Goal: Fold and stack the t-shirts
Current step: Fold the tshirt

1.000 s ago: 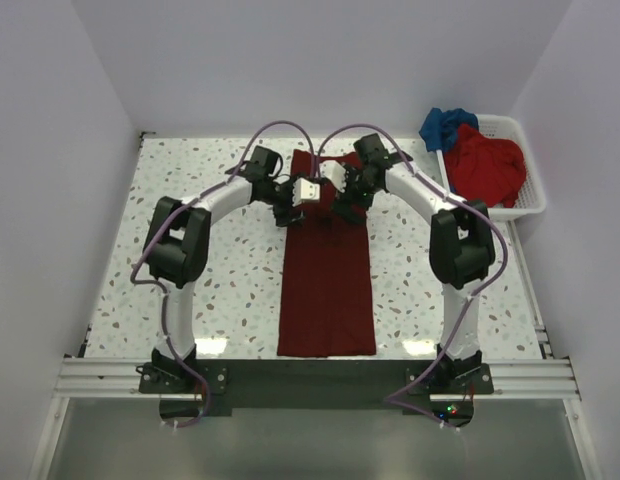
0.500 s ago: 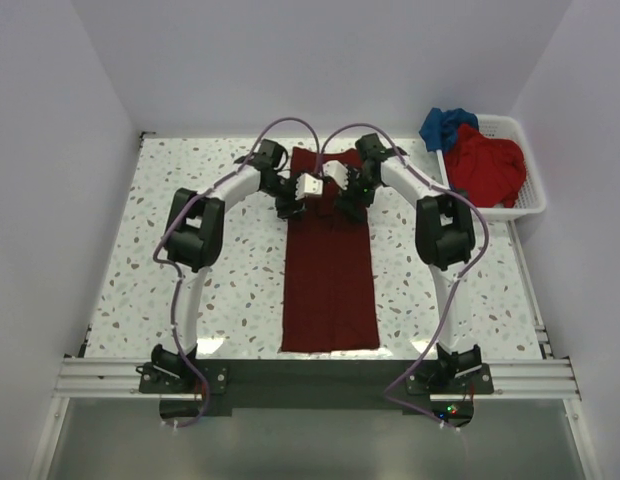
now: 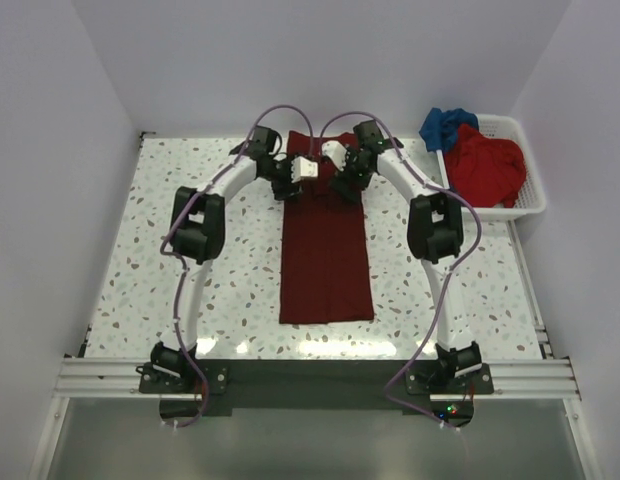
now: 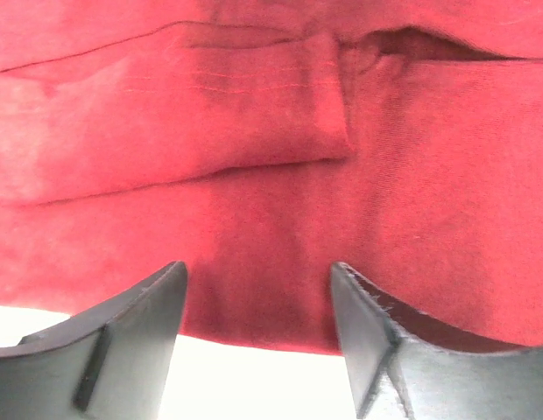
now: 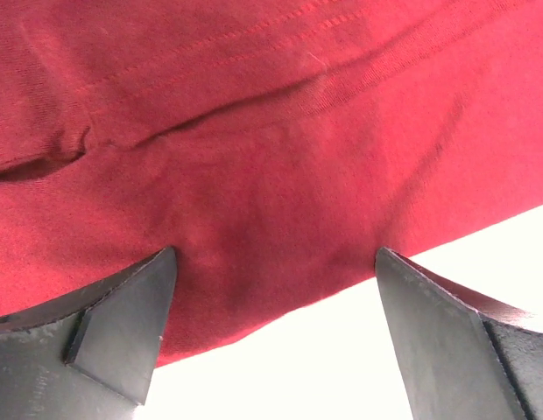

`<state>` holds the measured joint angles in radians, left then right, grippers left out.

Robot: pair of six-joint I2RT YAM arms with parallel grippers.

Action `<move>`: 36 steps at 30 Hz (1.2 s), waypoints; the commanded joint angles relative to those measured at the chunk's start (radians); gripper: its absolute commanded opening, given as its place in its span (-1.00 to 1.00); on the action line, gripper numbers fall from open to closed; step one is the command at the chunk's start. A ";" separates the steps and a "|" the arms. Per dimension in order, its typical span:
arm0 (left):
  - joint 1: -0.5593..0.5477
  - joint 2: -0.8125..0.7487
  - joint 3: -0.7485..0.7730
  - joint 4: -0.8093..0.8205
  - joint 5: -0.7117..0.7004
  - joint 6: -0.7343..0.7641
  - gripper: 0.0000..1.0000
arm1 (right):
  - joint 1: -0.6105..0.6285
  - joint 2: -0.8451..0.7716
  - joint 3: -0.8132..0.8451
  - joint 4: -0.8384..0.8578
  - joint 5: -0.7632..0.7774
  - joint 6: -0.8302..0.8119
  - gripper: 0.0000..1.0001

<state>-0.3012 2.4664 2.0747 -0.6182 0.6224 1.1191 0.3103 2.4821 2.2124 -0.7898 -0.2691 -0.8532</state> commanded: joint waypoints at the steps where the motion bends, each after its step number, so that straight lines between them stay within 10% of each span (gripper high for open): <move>1: 0.028 0.005 -0.019 0.050 -0.109 -0.025 0.47 | -0.007 0.020 0.056 0.064 0.071 0.058 0.97; 9: 0.031 -0.470 -0.278 0.103 0.121 -0.170 0.66 | -0.007 -0.396 -0.029 -0.017 -0.093 0.091 0.97; 16: 0.014 -0.949 -0.899 0.072 0.280 0.002 0.56 | 0.077 -0.895 -0.641 -0.129 -0.173 -0.125 0.96; 22: -0.145 -1.219 -1.300 0.135 0.284 -0.028 0.36 | 0.247 -1.225 -1.121 -0.074 -0.125 -0.182 0.47; 36: -0.431 -1.255 -1.599 0.397 0.008 0.013 0.08 | 0.521 -1.238 -1.520 0.193 0.027 -0.135 -0.11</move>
<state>-0.7193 1.1976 0.4919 -0.2932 0.6788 1.0706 0.8116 1.2274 0.7341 -0.6975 -0.2821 -0.9775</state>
